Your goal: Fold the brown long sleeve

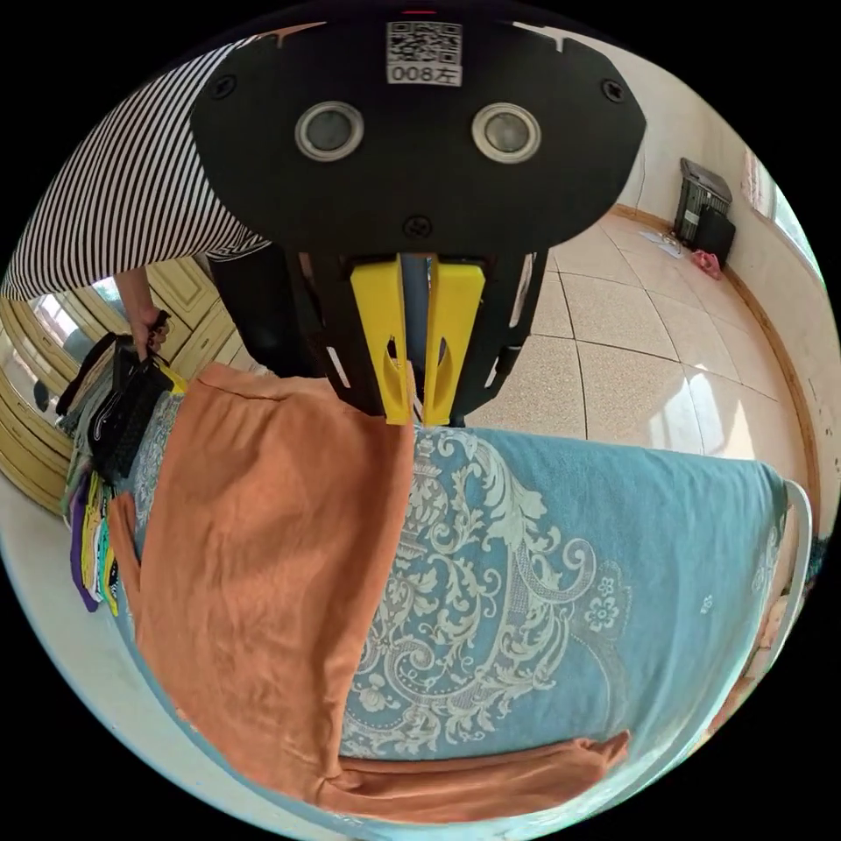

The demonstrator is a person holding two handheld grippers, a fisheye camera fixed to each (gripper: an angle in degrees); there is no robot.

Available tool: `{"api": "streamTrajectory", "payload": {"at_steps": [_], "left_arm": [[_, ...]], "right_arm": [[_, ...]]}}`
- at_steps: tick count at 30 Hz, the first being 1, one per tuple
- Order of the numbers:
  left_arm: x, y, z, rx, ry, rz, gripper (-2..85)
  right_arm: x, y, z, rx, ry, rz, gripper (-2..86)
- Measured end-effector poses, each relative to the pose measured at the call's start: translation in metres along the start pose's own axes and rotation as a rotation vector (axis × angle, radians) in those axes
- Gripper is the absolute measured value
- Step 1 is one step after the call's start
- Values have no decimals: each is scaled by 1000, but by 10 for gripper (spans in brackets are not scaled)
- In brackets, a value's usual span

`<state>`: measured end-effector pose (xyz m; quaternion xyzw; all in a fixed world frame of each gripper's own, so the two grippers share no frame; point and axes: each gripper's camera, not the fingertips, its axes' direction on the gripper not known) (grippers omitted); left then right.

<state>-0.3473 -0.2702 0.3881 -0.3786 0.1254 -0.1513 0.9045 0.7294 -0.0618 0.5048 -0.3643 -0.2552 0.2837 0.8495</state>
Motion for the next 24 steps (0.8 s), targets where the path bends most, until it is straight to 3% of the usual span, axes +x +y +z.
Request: {"api": "streamTrajectory", "payload": {"at_steps": [5, 9, 12, 15, 17, 19, 20, 21, 24], "left_arm": [[178, -74, 13, 49, -91, 462, 21], [328, -125, 64, 38, -231, 755, 10], [397, -136, 126, -75, -400, 826, 6], [434, -120, 137, 6, -452, 844, 4], [450, -111, 141, 44, -452, 861, 3], [476, -116, 146, -51, -480, 862, 3], [497, -123, 144, -118, -398, 880, 3], [521, -130, 133, -78, -272, 885, 4], [602, -149, 105, 84, -144, 995, 9]], "right_arm": [[-1, -36, -41, 242, 124, -36, 69], [-13, -56, -13, 170, 264, -103, 52], [-26, -35, -5, 256, 403, -156, 35], [-35, -12, 7, 323, 540, -298, 28], [-28, -5, 5, 346, 512, -282, 22], [-17, -1, -2, 334, 449, -268, 16], [-8, -2, -11, 309, 383, -232, 11], [-3, -2, -16, 305, 343, -226, 8], [19, 4, -60, 473, 165, -163, 6]]}}
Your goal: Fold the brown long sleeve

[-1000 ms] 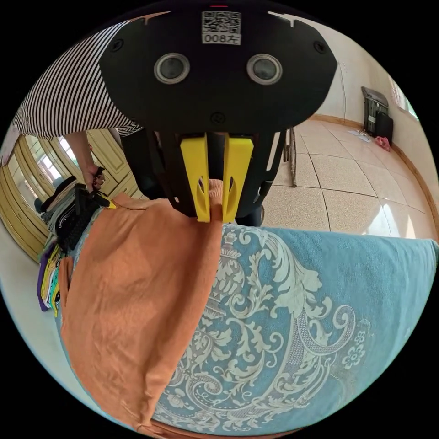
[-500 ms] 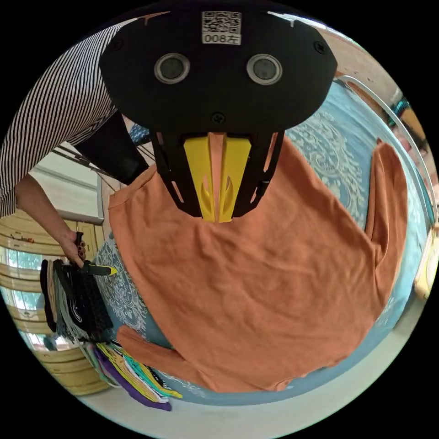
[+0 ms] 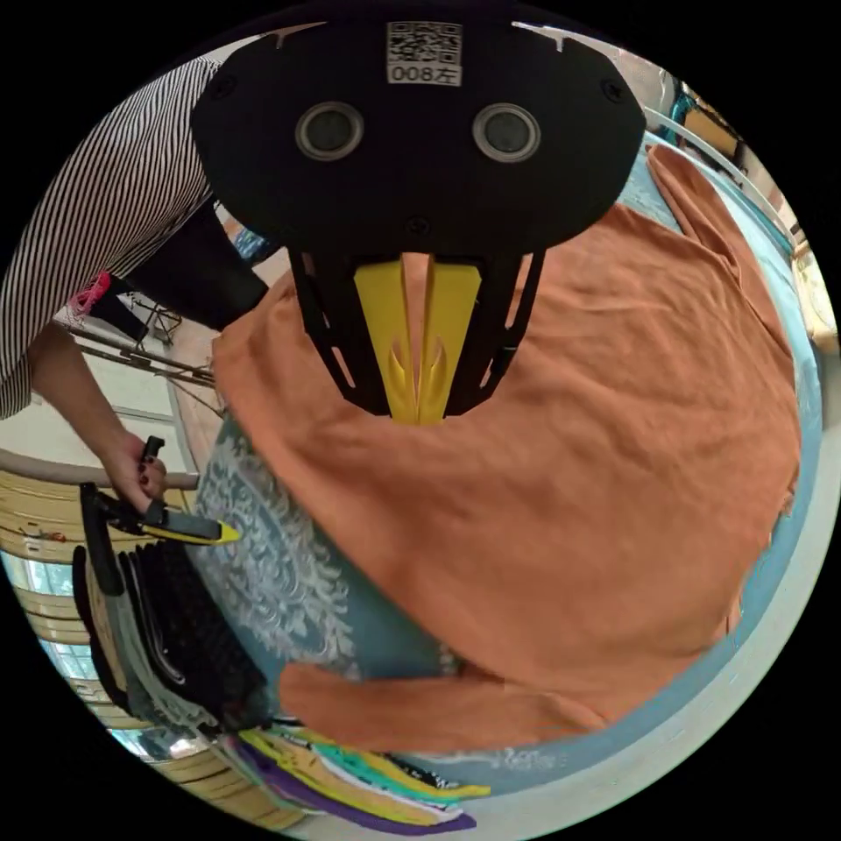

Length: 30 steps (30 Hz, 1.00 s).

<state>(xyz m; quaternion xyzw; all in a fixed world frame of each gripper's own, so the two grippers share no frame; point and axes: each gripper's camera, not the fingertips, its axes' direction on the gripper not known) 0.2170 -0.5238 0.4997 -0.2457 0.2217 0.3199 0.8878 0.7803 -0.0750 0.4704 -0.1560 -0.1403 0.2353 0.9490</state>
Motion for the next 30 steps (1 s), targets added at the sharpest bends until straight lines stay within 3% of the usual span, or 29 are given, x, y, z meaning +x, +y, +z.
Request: {"api": "streamTrajectory", "payload": {"at_steps": [6, 12, 19, 22, 30], "left_arm": [[60, -182, -22, 184, 53, 257, 50], [112, -292, 0, 119, -42, 381, 75], [119, -339, 53, -66, -192, 382, 63], [110, -340, 53, -57, -142, 373, 38], [51, -290, -31, 228, 24, 303, 7]], "right_arm": [[74, -61, -30, 213, -167, 205, 49], [90, -96, -28, 267, -185, 224, 91], [85, -107, -17, 273, -196, 236, 87], [80, -102, -19, 297, -219, 244, 63], [52, -75, -60, 477, -386, 182, 33]]}}
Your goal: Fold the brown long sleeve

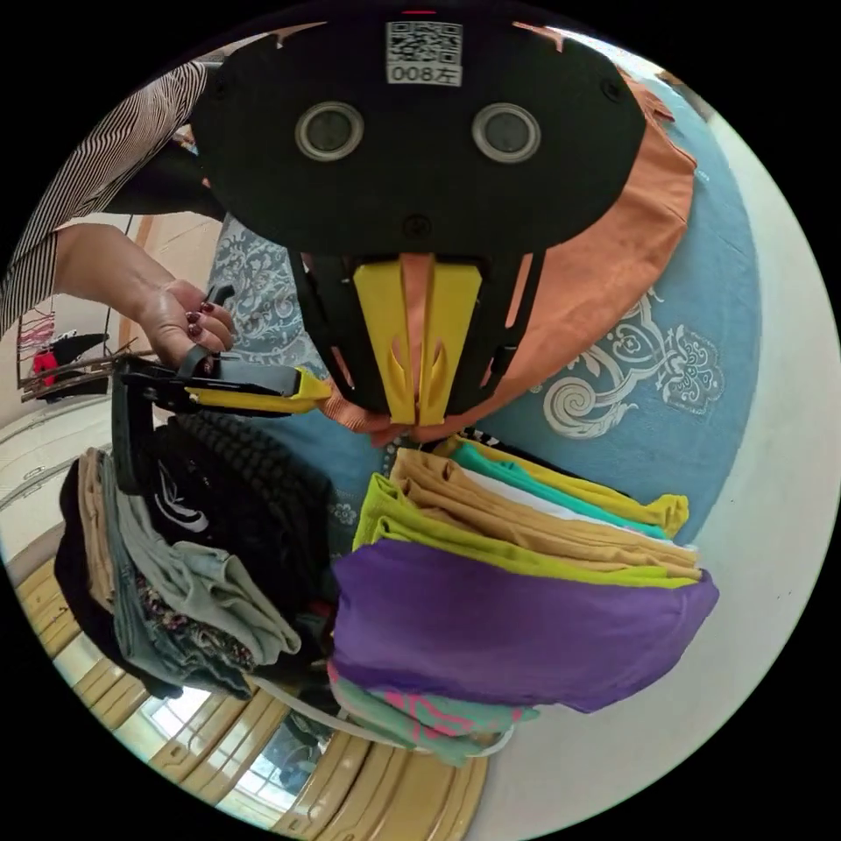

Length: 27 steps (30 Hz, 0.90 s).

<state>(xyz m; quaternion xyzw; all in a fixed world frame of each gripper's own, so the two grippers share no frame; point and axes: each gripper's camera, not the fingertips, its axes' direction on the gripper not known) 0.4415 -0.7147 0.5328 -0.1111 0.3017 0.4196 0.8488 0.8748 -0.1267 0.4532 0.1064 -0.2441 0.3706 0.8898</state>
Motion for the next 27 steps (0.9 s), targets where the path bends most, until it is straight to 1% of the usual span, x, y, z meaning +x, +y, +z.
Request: {"api": "streamTrajectory", "payload": {"at_steps": [2, 7, 10, 12, 13, 15, 16, 17, 21, 23, 27], "left_arm": [[-18, 19, -27, 73, 41, -51, 6], [-82, 94, -105, 293, 151, -218, 5], [-125, 161, -155, 427, 188, -331, 5], [-159, 229, -190, 539, 220, -441, 5], [-167, 247, -199, 564, 221, -472, 5], [-196, 324, -227, 656, 237, -586, 5], [-202, 344, -233, 673, 231, -613, 5], [-214, 384, -245, 701, 208, -666, 5], [-250, 512, -264, 739, 176, -846, 6], [-263, 561, -265, 731, 156, -918, 6], [-299, 653, -254, 668, 139, -1057, 10]], "right_arm": [[-34, 4, -10, 52, -56, -66, 32], [-128, 13, -3, 91, -153, -244, 30], [-197, 24, 20, 68, -215, -378, 29], [-238, 35, 41, 34, -272, -453, 29], [-267, 46, 58, -1, -299, -507, 29], [-309, 66, 87, -62, -328, -585, 29], [-335, 81, 108, -109, -353, -628, 29], [-360, 97, 129, -158, -380, -662, 29], [-422, 149, 193, -302, -406, -753, 29], [-454, 185, 236, -403, -400, -795, 29], [-489, 237, 299, -522, -346, -843, 30]]}}
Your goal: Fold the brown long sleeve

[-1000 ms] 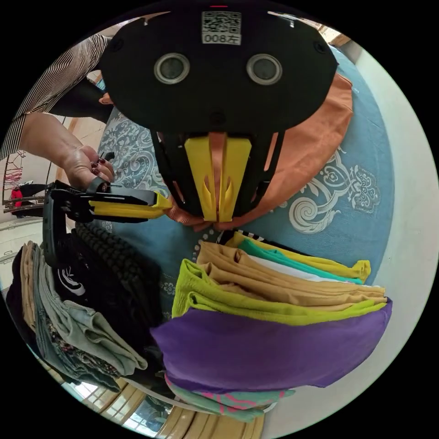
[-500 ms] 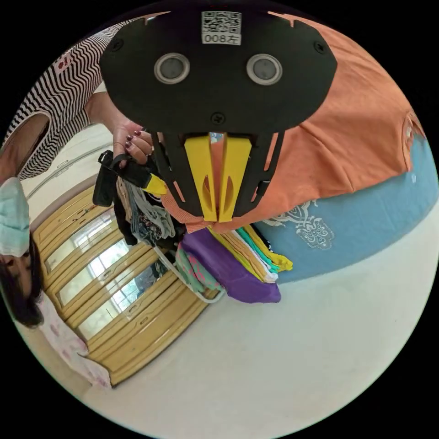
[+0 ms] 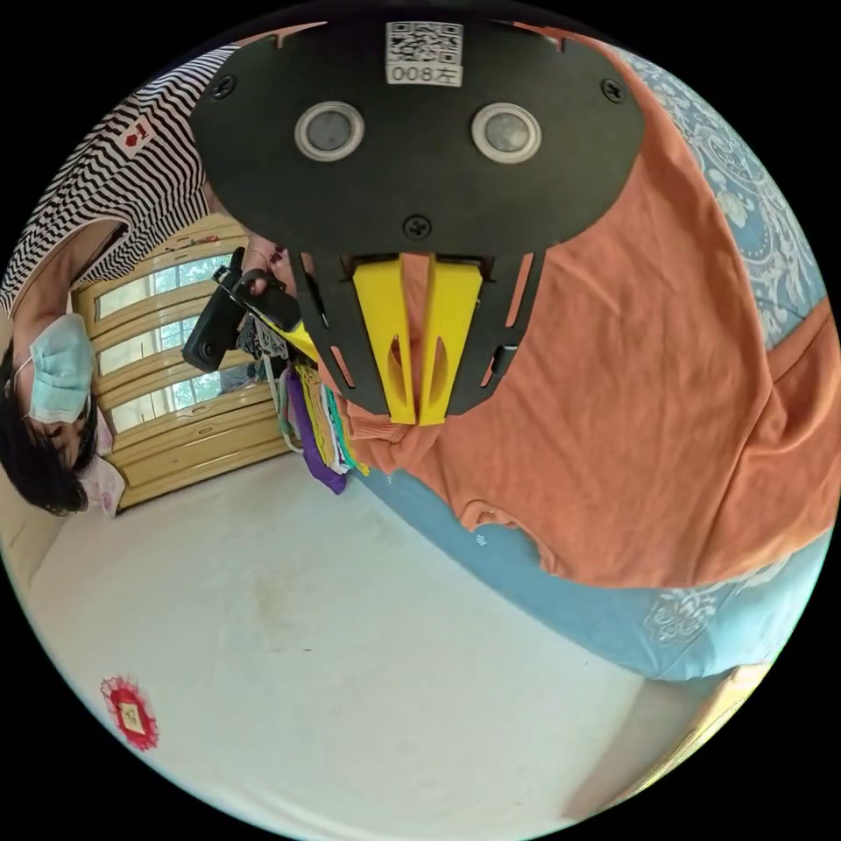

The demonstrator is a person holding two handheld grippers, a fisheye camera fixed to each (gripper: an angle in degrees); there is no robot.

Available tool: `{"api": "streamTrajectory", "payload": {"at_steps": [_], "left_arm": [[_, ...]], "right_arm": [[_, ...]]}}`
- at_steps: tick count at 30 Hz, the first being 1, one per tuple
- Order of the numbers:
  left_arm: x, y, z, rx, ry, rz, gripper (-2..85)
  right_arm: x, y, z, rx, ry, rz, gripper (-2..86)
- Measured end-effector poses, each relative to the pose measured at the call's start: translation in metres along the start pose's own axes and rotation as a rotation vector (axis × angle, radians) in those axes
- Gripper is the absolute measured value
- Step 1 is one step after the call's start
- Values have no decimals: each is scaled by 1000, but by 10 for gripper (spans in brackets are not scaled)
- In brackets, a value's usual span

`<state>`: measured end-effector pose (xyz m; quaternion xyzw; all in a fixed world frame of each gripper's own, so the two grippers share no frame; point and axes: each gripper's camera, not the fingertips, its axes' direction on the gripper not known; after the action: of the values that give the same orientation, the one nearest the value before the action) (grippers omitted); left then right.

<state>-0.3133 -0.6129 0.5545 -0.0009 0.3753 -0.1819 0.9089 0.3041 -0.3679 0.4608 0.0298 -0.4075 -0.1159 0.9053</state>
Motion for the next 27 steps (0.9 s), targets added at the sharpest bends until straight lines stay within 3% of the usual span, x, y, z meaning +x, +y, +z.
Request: {"api": "streamTrajectory", "payload": {"at_steps": [6, 11, 16, 21, 27], "left_arm": [[-102, 2, -40, -21, -138, -146, 22], [-152, 6, -76, 25, -128, -225, 49], [-148, -14, -69, -43, -129, -86, 80], [-148, -46, -47, -146, -276, 33, 51], [-170, -58, -78, -79, -156, -16, 28]], "right_arm": [[-23, -24, 130, -221, 25, -15, 31], [-37, -39, 211, -357, 90, -41, 38], [-61, -62, 231, -364, 158, -103, 49], [-78, -78, 228, -342, 161, -116, 50], [-77, -100, 217, -229, 241, -57, 21]]}}
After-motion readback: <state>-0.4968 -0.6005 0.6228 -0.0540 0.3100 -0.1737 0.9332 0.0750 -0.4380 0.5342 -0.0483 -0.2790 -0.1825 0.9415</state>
